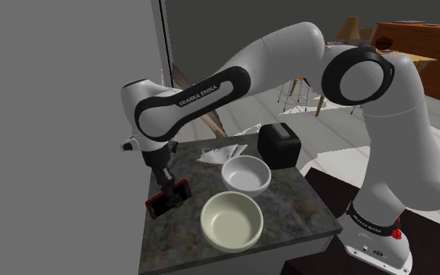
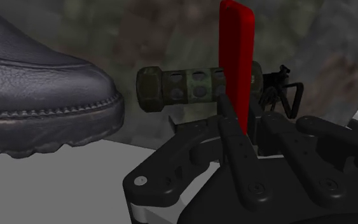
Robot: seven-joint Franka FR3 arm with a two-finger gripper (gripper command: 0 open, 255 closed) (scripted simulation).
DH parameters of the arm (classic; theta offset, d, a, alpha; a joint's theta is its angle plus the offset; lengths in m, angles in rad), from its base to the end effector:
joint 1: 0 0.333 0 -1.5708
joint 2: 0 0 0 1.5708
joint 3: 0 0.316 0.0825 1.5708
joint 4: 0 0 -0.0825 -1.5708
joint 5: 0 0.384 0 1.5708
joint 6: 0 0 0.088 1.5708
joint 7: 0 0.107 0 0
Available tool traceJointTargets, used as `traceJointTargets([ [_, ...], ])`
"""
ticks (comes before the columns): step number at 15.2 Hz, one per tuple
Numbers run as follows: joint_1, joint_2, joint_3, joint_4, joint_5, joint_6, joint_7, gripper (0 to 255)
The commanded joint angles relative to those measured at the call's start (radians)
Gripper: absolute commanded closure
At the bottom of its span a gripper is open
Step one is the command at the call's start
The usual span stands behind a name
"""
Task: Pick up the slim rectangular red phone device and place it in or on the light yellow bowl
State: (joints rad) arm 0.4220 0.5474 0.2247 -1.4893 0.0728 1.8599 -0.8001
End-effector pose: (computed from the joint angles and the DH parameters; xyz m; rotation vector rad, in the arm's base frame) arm 0.5556 0.3970 0.3487 -2.2468 -1.8884 0.2201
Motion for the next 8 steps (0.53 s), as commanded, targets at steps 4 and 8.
traceJointTargets([
  [4,0.019,0.064,-0.001,0.084,0.001,-0.042,0.000,255],
  [8,0.022,0.048,-0.004,0.112,0.005,-0.086,0.004,255],
])
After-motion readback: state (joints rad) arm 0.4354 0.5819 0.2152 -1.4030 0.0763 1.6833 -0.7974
